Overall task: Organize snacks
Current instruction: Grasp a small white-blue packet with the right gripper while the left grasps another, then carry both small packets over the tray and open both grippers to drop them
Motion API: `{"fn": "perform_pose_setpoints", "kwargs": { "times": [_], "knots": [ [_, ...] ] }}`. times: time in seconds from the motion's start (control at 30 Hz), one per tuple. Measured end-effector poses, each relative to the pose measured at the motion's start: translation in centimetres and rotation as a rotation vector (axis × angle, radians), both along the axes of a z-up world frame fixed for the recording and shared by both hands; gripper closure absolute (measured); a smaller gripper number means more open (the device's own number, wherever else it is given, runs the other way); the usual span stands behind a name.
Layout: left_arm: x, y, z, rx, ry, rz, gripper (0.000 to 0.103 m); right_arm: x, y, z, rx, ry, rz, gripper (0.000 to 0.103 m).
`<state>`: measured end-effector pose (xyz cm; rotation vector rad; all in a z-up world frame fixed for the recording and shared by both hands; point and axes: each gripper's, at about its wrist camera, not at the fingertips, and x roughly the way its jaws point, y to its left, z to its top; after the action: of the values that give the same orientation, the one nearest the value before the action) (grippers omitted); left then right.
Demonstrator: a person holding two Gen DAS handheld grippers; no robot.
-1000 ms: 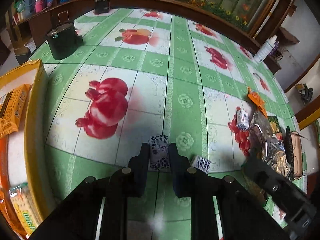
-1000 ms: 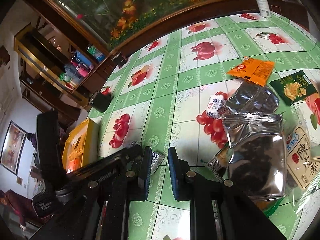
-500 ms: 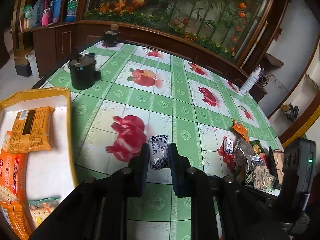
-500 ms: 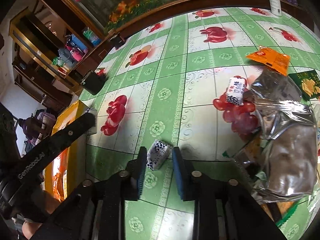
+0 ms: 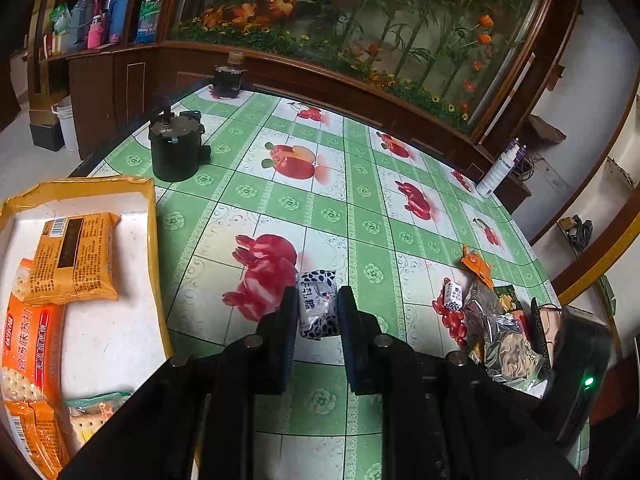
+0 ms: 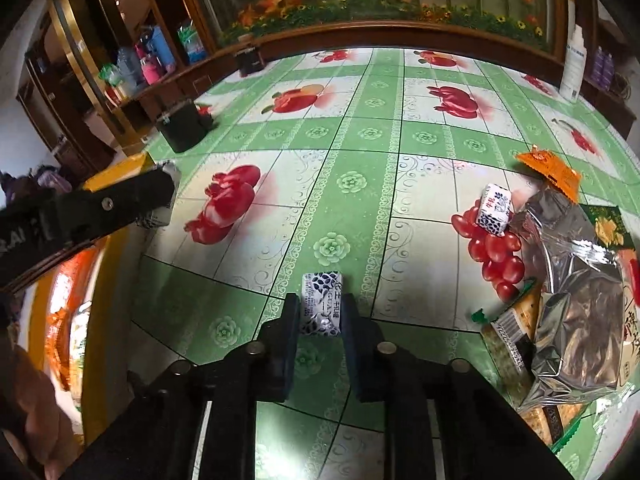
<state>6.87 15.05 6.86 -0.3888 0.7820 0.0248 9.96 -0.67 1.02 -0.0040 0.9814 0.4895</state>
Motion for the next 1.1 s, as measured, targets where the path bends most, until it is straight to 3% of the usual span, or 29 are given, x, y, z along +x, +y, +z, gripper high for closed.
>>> {"fn": "perform_pose_setpoints", "kwargs": {
  "times": [0.27, 0.4, 0.6, 0.87, 1.1],
  "knots": [
    [-1.1, 1.6, 0.9, -0.014, -0.028, 0.002, 0.084, -0.9, -1.2, 2.7, 0.138, -0.061, 0.019, 0.081],
    [-2.2, 4.8, 1.6, 0.008, -0.035, 0.079, 0.084, -2.6, 0.1, 4.0, 0.201, -0.112, 0.106, 0.081],
    [-2.8, 10.6, 0.6, -0.017, 0.022, 0.208, 0.084, -6.4, 3.9, 5.5, 0.286, -0.149, 0.285, 0.08],
    [-2.2, 12.5, -1.3, -0.014, 0.107, 0.212, 0.084, -11.5, 10.3, 4.2, 0.259, -0.121, 0.496, 0.08],
    [-1.2, 10.3, -2.3, 0.06, 0.161, 0.133, 0.084, -12.1, 11.6, 2.1, 0.176, -0.111, 0.547, 0.08]
  ]
}}
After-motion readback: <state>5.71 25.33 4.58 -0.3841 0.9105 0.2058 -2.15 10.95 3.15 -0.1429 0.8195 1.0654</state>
